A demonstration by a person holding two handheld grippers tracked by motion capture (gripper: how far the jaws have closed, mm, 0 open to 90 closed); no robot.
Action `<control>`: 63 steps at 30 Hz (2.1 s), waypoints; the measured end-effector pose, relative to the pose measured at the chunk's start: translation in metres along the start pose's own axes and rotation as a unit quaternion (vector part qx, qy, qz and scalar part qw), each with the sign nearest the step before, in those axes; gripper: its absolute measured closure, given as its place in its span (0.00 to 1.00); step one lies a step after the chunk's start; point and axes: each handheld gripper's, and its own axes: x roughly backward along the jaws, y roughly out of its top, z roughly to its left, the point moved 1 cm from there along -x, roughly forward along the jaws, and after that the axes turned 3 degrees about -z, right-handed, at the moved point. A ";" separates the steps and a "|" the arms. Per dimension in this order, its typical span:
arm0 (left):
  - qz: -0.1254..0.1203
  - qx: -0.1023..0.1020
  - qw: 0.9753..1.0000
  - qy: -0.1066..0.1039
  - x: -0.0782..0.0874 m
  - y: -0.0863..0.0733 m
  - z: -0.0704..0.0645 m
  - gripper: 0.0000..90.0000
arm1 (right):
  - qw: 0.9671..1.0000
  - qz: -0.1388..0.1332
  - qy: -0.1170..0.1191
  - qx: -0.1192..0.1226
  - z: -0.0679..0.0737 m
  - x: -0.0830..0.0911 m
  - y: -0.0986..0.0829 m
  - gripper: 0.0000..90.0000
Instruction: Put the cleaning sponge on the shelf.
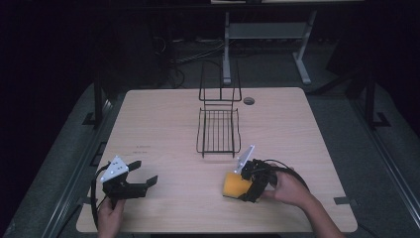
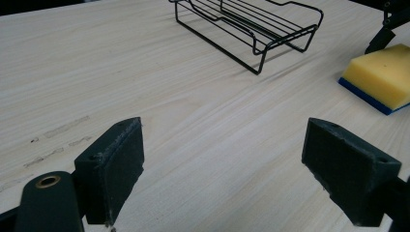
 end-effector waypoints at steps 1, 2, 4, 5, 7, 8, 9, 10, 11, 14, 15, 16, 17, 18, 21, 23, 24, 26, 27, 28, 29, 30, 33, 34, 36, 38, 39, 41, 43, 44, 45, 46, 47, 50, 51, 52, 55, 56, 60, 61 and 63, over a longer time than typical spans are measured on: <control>0.000 0.001 1.000 0.000 0.000 0.000 0.000 0.16 | 1.000 0.000 0.000 0.000 0.000 0.000 0.000 0.15; 0.000 0.000 1.000 0.000 0.000 0.000 0.000 0.16 | 1.000 0.001 -0.002 0.000 0.000 -0.001 0.000 0.15; 0.000 0.000 1.000 0.000 0.000 0.000 0.000 0.16 | 1.000 -0.001 -0.004 0.000 0.001 -0.001 0.000 0.15; 0.000 0.000 1.000 -0.001 0.000 0.000 0.000 0.16 | 1.000 -0.002 -0.005 -0.001 0.001 -0.002 -0.001 0.15; 0.002 -0.002 1.000 -0.002 0.000 0.000 0.000 0.16 | 1.000 -0.002 -0.006 -0.001 0.001 -0.004 -0.002 0.15; 0.002 -0.002 1.000 -0.002 0.000 0.000 0.000 0.16 | 1.000 -0.002 -0.006 0.001 0.001 -0.005 -0.002 0.15; 0.001 -0.001 1.000 -0.003 -0.001 0.000 0.000 0.16 | 1.000 -0.001 -0.007 0.001 0.002 -0.005 -0.002 0.15; 0.001 -0.001 1.000 -0.003 -0.001 0.000 0.000 0.16 | 1.000 -0.001 -0.007 0.001 0.002 -0.005 -0.002 0.15; 0.000 0.000 1.000 -0.003 -0.001 0.000 -0.001 0.16 | 1.000 -0.002 -0.007 0.000 0.002 -0.006 -0.003 0.16; 0.002 -0.002 1.000 -0.003 -0.001 0.000 0.000 0.16 | 1.000 -0.004 -0.008 0.001 0.002 -0.007 -0.003 0.16; 0.001 -0.001 1.000 -0.003 -0.001 0.000 0.000 0.16 | 1.000 -0.003 -0.008 0.000 0.002 -0.008 -0.004 0.16; 0.001 -0.001 1.000 -0.003 -0.001 0.000 0.000 0.16 | 1.000 -0.003 -0.008 0.000 0.002 -0.008 -0.004 0.16; 0.000 -0.001 1.000 -0.002 -0.001 0.000 0.000 0.16 | 1.000 -0.003 -0.010 0.002 0.002 -0.008 -0.004 0.17; 0.000 -0.001 1.000 -0.002 -0.001 0.000 0.000 0.16 | 1.000 -0.003 -0.010 0.002 0.002 -0.008 -0.004 0.17; 0.000 0.000 1.000 -0.002 0.000 0.000 0.000 0.16 | 1.000 -0.005 -0.009 0.002 0.002 -0.008 -0.004 0.22; 0.000 -0.001 1.000 -0.002 0.000 0.000 -0.001 0.16 | 1.000 -0.005 -0.009 0.004 0.002 -0.007 -0.004 0.22; 0.000 0.000 1.000 -0.002 0.000 0.000 0.000 0.16 | 1.000 -0.006 -0.009 0.004 0.001 -0.007 -0.005 0.22; 0.000 0.000 1.000 -0.003 -0.001 0.000 0.000 0.16 | 1.000 -0.005 -0.008 0.003 0.001 -0.007 -0.005 0.23; 0.000 0.000 1.000 -0.003 -0.001 0.000 -0.001 0.16 | 1.000 -0.005 -0.008 0.003 0.001 -0.007 -0.005 0.23; 0.000 0.000 1.000 -0.003 -0.001 0.000 -0.001 0.16 | 1.000 -0.004 -0.008 0.003 0.001 -0.006 -0.005 0.23; 0.000 0.000 1.000 -0.003 -0.001 0.000 -0.001 0.16 | 1.000 -0.004 -0.007 0.004 0.001 -0.006 -0.005 0.23; 0.000 0.000 1.000 -0.003 -0.001 0.000 -0.001 0.16 | 1.000 -0.004 -0.007 0.004 0.001 -0.006 -0.005 0.23; 0.000 0.000 1.000 -0.002 -0.001 0.000 0.000 0.16 | 1.000 -0.009 -0.004 0.002 0.000 -0.004 -0.005 0.24; 0.000 0.000 1.000 -0.002 -0.001 0.000 0.000 0.16 | 1.000 -0.009 -0.004 0.002 0.000 -0.004 -0.005 0.24; 0.001 -0.001 1.000 -0.001 0.000 0.000 0.000 0.16 | 1.000 -0.008 -0.005 0.002 -0.001 -0.003 -0.005 0.24; 0.000 0.000 1.000 -0.001 0.000 0.000 0.000 0.16 | 1.000 -0.008 -0.007 0.003 -0.001 -0.001 -0.004 0.24; 0.000 -0.001 1.000 0.000 0.000 0.000 0.000 0.16 | 1.000 -0.008 -0.009 0.005 -0.001 0.001 -0.002 0.24; 0.000 0.000 1.000 -0.001 0.000 0.000 0.000 0.16 | 1.000 -0.008 -0.009 0.005 -0.001 0.002 0.000 0.24; -0.001 -0.001 1.000 -0.001 0.000 0.000 0.000 0.16 | 1.000 -0.008 -0.010 0.008 -0.001 0.006 0.003 0.24; 0.000 -0.001 1.000 -0.001 0.000 0.000 0.000 0.16 | 1.000 -0.011 -0.008 0.008 -0.001 0.006 0.004 0.24; 0.001 0.000 1.000 -0.001 0.000 0.000 0.000 0.16 | 1.000 -0.012 -0.007 0.008 -0.001 0.007 0.005 0.24; 0.001 0.000 1.000 -0.002 0.000 0.000 0.000 0.16 | 1.000 -0.011 -0.006 0.009 -0.002 0.007 0.005 0.24; 0.001 0.000 1.000 -0.002 0.000 0.000 0.000 0.16 | 1.000 -0.011 -0.006 0.009 -0.002 0.007 0.005 0.24; 0.000 -0.002 1.000 0.000 0.000 0.000 -0.001 0.16 | 1.000 -0.008 -0.002 0.008 -0.004 0.007 0.006 0.24; 0.000 -0.002 1.000 -0.001 0.000 0.001 0.000 0.16 | 1.000 -0.007 0.000 0.006 -0.005 0.007 0.007 0.24; 0.000 0.000 1.000 -0.001 0.000 0.000 0.000 0.16 | 1.000 -0.004 0.000 0.007 -0.006 0.007 0.008 0.24; 0.000 -0.002 1.000 -0.002 -0.001 0.001 -0.001 0.16 | 1.000 -0.006 0.003 0.009 -0.007 0.010 0.013 0.24; 0.002 -0.003 1.000 -0.002 -0.001 0.001 -0.001 0.16 | 1.000 -0.008 0.005 0.009 -0.008 0.011 0.015 0.24; 0.001 -0.004 1.000 -0.003 -0.001 0.001 -0.001 0.16 | 1.000 -0.007 0.003 0.013 -0.009 0.013 0.019 0.24; 0.001 -0.004 1.000 -0.003 -0.002 0.001 -0.001 0.16 | 1.000 -0.007 0.004 0.014 -0.010 0.014 0.023 0.24; 0.001 -0.004 1.000 -0.003 -0.002 0.001 -0.001 0.16 | 1.000 -0.007 0.006 0.016 -0.011 0.015 0.025 0.24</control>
